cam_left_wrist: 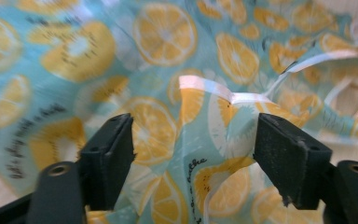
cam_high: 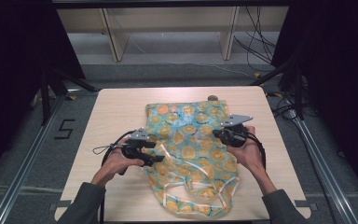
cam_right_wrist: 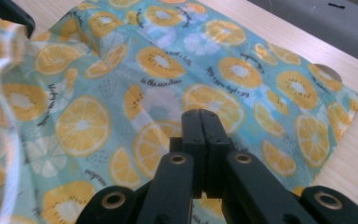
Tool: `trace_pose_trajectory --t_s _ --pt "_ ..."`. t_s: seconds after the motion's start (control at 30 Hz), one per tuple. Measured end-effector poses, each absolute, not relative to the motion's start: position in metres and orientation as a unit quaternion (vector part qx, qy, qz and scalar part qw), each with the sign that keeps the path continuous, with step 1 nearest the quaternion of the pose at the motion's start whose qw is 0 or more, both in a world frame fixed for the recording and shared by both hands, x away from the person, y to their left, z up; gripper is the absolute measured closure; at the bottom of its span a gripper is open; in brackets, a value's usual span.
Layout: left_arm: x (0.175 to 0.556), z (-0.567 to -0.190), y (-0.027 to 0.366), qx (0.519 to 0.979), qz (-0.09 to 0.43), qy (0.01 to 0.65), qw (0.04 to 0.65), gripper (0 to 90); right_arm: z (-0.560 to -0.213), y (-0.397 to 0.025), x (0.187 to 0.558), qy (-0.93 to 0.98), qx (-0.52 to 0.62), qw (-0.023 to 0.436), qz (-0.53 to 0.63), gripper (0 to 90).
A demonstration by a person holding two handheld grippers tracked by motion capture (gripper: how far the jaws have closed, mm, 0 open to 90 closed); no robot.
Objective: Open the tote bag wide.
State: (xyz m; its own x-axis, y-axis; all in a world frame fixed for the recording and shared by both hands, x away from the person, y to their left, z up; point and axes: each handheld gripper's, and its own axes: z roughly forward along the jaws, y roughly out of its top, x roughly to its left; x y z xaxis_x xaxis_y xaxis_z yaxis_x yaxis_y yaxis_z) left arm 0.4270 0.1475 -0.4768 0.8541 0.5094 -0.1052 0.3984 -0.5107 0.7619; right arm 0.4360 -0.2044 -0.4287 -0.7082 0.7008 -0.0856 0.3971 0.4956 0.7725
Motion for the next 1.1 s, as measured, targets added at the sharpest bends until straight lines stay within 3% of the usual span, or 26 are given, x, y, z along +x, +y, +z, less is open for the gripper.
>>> trace_pose_trajectory --t_s 0.17,0.33,0.5,0.73,0.9,1.1 --pt "0.422 -0.475 0.137 0.883 0.1 0.228 0.397 87.0 -0.429 -0.205 0.426 0.85 0.313 0.176 0.387 90.0" --pt "0.429 -0.453 0.14 0.857 0.165 0.254 0.417 88.9 -0.426 -0.203 0.418 0.853 0.309 0.147 0.395 90.0" --pt "0.454 -0.434 0.151 0.829 0.189 0.303 0.431 88.9 -0.417 -0.195 0.4 0.862 0.278 0.112 0.409 90.0" --pt "0.486 -0.431 0.165 0.787 0.166 0.375 0.462 88.9 -0.42 -0.178 0.365 0.898 0.206 0.06 0.385 90.0" --pt "0.495 -0.43 0.164 0.772 0.158 0.392 0.475 88.6 -0.441 -0.165 0.357 0.922 0.196 0.083 0.323 86.4" --pt "0.498 -0.425 0.165 0.763 0.152 0.394 0.49 88.2 -0.46 -0.157 0.37 0.938 0.191 0.077 0.278 85.7"
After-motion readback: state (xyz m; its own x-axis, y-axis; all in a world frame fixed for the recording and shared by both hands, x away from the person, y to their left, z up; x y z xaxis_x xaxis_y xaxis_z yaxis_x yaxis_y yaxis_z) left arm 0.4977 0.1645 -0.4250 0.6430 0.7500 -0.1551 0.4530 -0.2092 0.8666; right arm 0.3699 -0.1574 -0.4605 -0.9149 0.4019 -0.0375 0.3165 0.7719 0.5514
